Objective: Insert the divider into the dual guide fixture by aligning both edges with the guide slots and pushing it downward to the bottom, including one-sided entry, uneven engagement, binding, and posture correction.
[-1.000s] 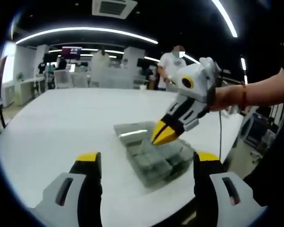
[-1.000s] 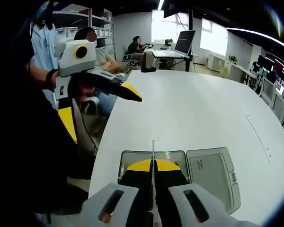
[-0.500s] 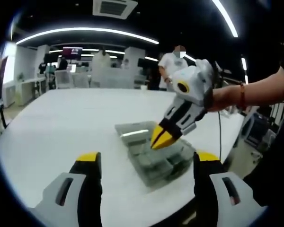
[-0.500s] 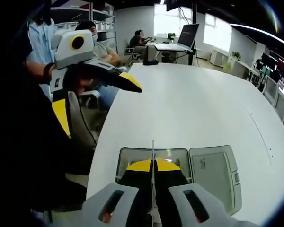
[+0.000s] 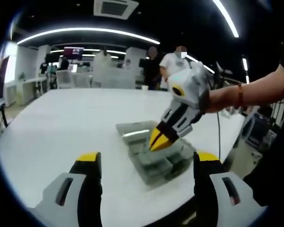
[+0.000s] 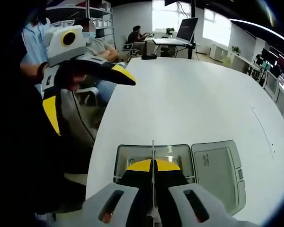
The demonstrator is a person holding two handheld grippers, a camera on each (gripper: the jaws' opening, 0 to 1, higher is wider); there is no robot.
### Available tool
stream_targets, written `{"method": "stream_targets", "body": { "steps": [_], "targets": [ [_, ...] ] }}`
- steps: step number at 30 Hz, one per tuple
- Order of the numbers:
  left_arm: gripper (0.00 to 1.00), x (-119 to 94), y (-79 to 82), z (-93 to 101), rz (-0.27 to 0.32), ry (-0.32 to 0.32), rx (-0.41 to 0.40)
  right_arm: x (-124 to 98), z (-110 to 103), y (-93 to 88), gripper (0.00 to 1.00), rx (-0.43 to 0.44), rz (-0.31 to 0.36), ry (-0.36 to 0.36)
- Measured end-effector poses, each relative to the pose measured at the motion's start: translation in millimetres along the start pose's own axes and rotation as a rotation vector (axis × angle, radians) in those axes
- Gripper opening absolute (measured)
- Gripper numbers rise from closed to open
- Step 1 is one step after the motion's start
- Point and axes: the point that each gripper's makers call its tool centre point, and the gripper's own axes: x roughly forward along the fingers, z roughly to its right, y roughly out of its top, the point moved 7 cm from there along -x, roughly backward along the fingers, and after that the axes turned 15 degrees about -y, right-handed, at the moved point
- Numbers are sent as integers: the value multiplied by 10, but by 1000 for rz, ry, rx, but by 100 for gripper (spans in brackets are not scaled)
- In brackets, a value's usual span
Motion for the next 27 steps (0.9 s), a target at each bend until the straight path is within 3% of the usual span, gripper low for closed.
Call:
{"method": "stream_targets", "body": {
  "steps": [17,27],
  "targets": [
    [78,17,-5,52,-7,-8,0,148,-22,-20,0,-50,-114,4],
    [78,-5,-5,65,-8,-7,3,165,-42,-37,0,-63,-129,-3]
  ]
}}
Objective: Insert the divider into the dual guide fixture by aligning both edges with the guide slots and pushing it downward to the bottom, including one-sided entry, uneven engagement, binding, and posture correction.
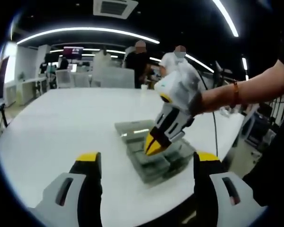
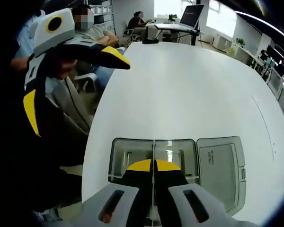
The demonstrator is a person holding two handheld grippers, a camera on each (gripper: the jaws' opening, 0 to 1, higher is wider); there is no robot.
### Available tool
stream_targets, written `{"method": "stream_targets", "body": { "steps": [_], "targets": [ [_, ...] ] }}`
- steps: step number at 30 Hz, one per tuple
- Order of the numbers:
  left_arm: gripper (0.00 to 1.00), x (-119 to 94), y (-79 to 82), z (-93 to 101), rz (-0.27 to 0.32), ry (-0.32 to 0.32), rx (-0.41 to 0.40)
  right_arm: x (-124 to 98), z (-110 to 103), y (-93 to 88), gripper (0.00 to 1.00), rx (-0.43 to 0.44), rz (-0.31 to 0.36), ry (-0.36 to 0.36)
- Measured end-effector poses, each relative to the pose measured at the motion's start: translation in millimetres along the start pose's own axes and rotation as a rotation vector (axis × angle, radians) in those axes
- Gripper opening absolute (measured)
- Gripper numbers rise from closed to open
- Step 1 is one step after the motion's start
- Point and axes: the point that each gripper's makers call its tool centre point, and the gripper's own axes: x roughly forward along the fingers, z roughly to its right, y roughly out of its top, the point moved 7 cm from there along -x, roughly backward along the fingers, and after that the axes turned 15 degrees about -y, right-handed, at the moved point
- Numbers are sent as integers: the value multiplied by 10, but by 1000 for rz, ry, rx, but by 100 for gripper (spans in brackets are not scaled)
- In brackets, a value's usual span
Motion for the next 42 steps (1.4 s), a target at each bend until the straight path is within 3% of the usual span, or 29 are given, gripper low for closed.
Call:
{"method": "stream_targets", "body": {
  "steps": [8,17,34,42],
  "targets": [
    [78,-10,-20,26,-8,-8,-2,-30,-28,-13,0,22,10,-37],
    [79,27,-30,64,-32,-48,3,-213,-7,-88,12,174,86,-112],
    [80,189,47,144,-102,-212,51,-728,-80,-310,28,370,217,-262],
    [81,259,175,154,-73,-263,39,-984,-107,-410,37,433,273,-336]
  ]
}}
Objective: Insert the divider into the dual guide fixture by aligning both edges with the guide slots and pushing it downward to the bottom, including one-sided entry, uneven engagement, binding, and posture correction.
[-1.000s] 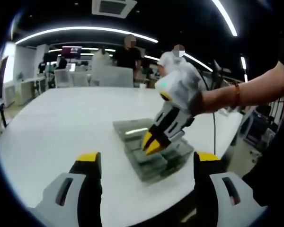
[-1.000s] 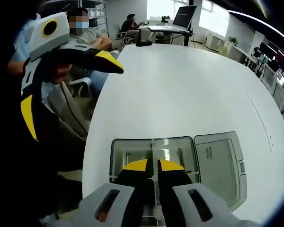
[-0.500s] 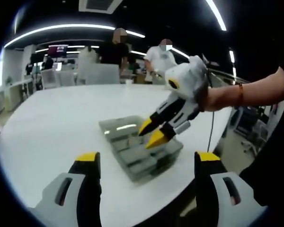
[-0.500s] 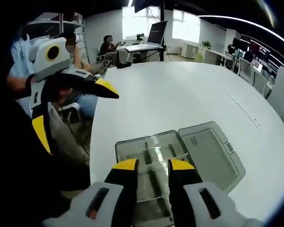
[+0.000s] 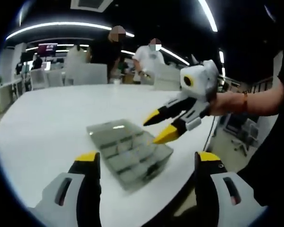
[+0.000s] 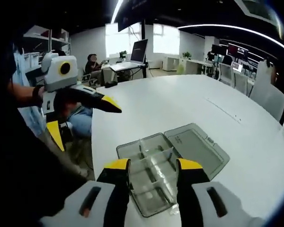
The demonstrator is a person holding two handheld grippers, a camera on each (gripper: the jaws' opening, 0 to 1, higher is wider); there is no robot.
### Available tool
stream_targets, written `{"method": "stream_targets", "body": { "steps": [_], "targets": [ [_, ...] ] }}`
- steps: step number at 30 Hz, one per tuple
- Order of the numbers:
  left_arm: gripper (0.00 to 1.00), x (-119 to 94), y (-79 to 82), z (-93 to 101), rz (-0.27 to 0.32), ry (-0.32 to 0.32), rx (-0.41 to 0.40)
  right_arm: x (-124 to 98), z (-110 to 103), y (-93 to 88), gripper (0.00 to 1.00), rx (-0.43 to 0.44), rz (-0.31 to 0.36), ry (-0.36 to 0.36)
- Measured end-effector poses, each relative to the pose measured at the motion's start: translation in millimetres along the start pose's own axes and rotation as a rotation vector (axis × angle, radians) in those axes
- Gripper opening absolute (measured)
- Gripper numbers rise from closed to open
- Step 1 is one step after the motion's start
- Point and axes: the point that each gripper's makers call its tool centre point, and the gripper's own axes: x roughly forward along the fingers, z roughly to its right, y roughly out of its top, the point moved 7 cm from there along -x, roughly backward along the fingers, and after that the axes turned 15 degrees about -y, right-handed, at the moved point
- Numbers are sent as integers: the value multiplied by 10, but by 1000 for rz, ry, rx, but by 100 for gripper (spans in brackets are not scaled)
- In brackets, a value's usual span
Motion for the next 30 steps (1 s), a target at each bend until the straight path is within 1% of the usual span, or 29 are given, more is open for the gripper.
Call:
{"method": "stream_targets", "body": {
  "steps": [2,4,7,8,11,16,18,20,22,24,25,27,30],
  "targets": [
    [81,16,22,2,-10,-17,11,-67,19,-7,40,20,13,-12],
    [81,18,31,-8,-18,-28,15,-136,36,-28,41,34,25,-22],
    [82,22,51,-6,-17,-47,19,-232,68,-79,47,50,27,-46],
    [83,22,55,-8,-17,-53,14,-280,79,-89,48,62,43,-61],
    [85,27,74,-9,-5,-70,2,-379,85,-115,54,92,59,-69],
    [87,4,80,-23,-20,-76,12,-548,89,-175,65,110,71,-96],
    [89,-19,75,-22,-24,-79,17,-624,84,-178,67,122,82,-99],
    [91,-44,66,-16,-44,-82,23,-685,79,-186,71,135,89,-102],
    [92,-73,68,-14,-48,-78,34,-723,87,-224,73,150,85,-112],
    [92,-98,71,-17,-39,-75,46,-755,74,-271,74,159,86,-110],
    [92,-101,69,-18,-41,-77,45,-769,68,-287,76,164,84,-113],
    [93,-118,63,-7,-65,-76,53,-802,62,-318,78,166,80,-115],
    [94,-135,80,28,-63,-84,62,-852,66,-331,81,162,82,-125]
  ]
}}
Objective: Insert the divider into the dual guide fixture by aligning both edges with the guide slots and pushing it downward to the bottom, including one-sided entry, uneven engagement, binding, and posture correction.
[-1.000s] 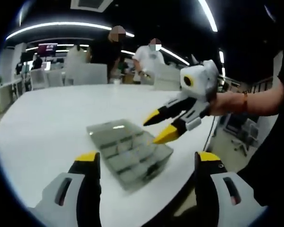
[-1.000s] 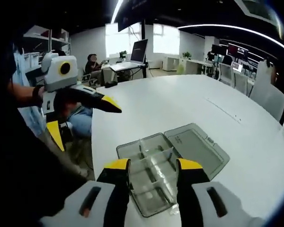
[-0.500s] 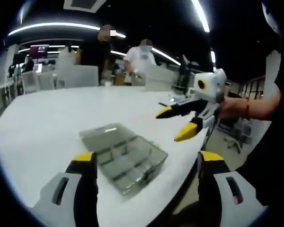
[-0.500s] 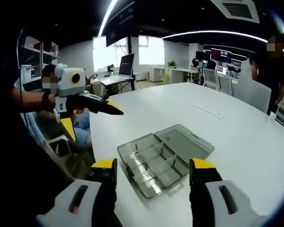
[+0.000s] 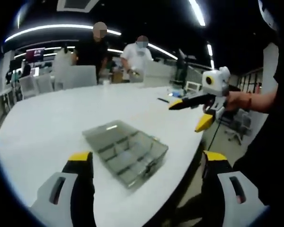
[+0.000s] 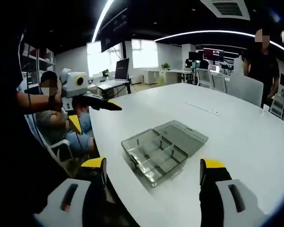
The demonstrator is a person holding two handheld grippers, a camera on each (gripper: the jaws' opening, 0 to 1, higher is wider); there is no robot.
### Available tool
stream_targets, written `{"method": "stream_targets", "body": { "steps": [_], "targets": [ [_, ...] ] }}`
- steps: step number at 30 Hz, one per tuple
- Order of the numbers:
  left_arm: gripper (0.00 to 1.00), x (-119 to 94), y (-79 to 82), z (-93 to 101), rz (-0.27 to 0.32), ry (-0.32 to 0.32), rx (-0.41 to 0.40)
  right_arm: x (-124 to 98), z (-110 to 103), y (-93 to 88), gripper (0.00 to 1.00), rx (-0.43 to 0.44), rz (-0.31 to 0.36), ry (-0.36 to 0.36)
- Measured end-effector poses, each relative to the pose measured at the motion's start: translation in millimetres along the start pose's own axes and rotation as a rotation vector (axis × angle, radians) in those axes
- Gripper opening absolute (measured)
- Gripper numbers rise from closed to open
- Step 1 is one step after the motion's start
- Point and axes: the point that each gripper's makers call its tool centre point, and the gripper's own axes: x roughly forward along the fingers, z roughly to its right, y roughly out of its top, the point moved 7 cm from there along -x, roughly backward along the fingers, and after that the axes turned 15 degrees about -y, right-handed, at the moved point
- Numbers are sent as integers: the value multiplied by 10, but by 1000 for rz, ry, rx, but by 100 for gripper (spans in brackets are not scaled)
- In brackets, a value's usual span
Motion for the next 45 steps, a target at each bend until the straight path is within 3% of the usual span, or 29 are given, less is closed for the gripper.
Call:
{"method": "stream_targets", "body": {
  "steps": [15,26,35,45],
  "targets": [
    [95,-206,-2,46,51,64,-11,-65,-7,-25,86,-3,6,-6],
    [95,-254,-54,-21,46,88,-24,-20,22,16,85,-7,12,-10],
    [95,-269,2,-79,50,91,-17,-5,54,61,84,-3,24,-20],
    [95,-268,-11,-138,35,90,-17,26,33,16,84,-8,1,-12]
  ]
}}
